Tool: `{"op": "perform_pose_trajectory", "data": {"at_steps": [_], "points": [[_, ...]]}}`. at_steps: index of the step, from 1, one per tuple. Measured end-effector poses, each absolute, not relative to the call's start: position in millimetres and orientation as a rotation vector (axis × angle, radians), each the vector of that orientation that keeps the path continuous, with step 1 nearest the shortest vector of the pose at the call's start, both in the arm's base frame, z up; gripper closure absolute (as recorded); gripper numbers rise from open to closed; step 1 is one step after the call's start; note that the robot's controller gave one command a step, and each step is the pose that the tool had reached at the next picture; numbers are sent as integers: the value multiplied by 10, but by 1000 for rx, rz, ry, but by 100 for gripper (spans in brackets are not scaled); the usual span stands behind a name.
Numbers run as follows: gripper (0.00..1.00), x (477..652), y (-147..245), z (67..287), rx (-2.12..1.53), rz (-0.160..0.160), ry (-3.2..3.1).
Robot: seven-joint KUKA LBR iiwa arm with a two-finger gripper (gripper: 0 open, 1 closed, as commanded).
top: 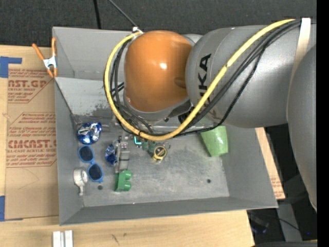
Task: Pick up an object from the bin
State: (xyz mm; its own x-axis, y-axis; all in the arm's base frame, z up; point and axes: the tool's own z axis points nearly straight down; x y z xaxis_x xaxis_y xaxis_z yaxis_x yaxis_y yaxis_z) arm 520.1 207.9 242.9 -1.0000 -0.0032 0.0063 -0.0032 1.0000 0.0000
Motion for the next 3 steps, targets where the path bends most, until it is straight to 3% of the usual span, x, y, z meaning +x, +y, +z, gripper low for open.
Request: {"op": "perform_pose_trajectory", "data": {"at_steps": [1, 2, 3], "points": [[0, 5568, 1644, 723, 482, -7, -3111], [0, 5690, 1803, 1021, 529, -3, -3104], [0, 5795, 1635, 999, 545, 0, -3097]]}}
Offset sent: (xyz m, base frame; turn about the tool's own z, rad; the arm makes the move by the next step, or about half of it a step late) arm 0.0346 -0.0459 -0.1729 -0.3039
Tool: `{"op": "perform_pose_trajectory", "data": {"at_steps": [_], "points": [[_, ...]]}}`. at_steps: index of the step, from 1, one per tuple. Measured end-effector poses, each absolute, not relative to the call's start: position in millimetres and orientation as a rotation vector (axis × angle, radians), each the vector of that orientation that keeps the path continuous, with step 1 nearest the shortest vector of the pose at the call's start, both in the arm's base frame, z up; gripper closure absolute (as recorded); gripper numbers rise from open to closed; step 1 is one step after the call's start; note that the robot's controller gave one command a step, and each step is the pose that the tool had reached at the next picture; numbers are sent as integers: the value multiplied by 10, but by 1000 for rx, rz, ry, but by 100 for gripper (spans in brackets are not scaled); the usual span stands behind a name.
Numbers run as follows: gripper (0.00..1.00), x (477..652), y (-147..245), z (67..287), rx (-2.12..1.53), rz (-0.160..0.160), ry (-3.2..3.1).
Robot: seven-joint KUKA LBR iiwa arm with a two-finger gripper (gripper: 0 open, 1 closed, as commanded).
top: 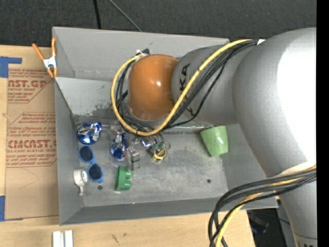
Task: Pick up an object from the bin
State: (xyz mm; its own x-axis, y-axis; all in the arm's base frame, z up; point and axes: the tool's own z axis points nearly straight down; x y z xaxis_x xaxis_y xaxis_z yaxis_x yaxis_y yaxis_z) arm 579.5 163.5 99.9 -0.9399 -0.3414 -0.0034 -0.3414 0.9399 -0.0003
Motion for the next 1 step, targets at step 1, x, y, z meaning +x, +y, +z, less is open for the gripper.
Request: {"op": "perform_pose_trajectory", "data": {"at_steps": [1], "points": [[0, 5879, 1537, 692, -635, 0, 3075]]}}
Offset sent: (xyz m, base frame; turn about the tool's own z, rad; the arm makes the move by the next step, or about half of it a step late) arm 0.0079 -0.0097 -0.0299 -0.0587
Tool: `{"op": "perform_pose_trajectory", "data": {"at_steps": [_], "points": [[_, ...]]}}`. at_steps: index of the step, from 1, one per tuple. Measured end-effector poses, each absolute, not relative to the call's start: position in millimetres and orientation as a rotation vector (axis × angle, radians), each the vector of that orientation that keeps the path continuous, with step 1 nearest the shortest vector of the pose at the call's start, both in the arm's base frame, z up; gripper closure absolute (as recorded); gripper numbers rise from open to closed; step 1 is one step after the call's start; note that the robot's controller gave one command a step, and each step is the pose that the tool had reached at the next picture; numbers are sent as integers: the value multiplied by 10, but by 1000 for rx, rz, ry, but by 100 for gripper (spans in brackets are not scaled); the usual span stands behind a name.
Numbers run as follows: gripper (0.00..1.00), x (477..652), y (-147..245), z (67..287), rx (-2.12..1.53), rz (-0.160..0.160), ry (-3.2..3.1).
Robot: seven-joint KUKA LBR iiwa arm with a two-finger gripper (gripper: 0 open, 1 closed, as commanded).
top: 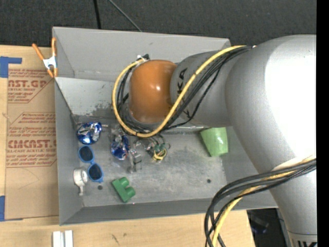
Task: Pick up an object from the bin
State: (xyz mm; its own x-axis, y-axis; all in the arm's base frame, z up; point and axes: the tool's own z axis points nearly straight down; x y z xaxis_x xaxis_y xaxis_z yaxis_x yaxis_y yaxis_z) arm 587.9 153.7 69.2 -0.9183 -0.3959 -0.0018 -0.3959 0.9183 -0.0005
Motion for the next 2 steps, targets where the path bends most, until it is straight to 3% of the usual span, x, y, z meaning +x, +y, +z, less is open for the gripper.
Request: {"op": "perform_pose_trajectory", "data": {"at_steps": [1, 2], "points": [[0, 5880, 1548, 692, -634, 3, 3073], [100, 5887, 1551, 702, -633, 4, 3071]]}}
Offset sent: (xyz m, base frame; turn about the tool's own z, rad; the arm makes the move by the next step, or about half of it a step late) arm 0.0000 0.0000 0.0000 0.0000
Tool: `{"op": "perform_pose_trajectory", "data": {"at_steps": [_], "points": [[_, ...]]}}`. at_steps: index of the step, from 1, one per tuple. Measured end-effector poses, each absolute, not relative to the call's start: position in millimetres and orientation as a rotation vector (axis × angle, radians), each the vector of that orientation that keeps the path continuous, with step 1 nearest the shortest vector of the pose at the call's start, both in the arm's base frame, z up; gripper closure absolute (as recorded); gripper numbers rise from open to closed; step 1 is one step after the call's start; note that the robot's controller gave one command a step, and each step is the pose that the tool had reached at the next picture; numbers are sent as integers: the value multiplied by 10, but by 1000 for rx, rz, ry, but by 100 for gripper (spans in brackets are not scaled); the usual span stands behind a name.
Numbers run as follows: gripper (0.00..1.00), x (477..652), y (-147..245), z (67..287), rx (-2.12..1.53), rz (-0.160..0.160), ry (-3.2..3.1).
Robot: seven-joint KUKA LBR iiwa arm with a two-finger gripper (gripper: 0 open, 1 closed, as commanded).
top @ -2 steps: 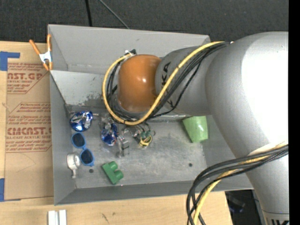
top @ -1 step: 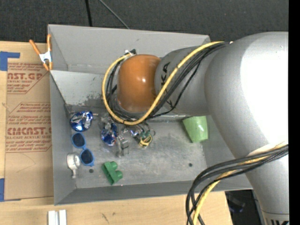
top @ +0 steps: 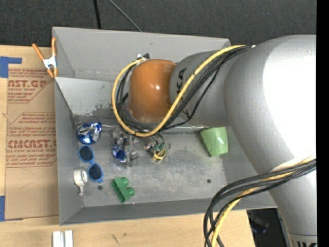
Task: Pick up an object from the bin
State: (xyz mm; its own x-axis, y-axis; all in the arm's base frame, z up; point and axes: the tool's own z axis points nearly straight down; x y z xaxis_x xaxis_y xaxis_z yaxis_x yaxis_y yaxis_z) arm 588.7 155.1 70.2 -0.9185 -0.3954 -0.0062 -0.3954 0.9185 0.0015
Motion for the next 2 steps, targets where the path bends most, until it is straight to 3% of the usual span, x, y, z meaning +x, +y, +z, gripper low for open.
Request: {"op": "perform_pose_trajectory", "data": {"at_steps": [1, 2], "points": [[100, 5897, 1559, 1136, -633, 2, 3071], [100, 5903, 1565, 1323, -632, 2, 3073]]}}
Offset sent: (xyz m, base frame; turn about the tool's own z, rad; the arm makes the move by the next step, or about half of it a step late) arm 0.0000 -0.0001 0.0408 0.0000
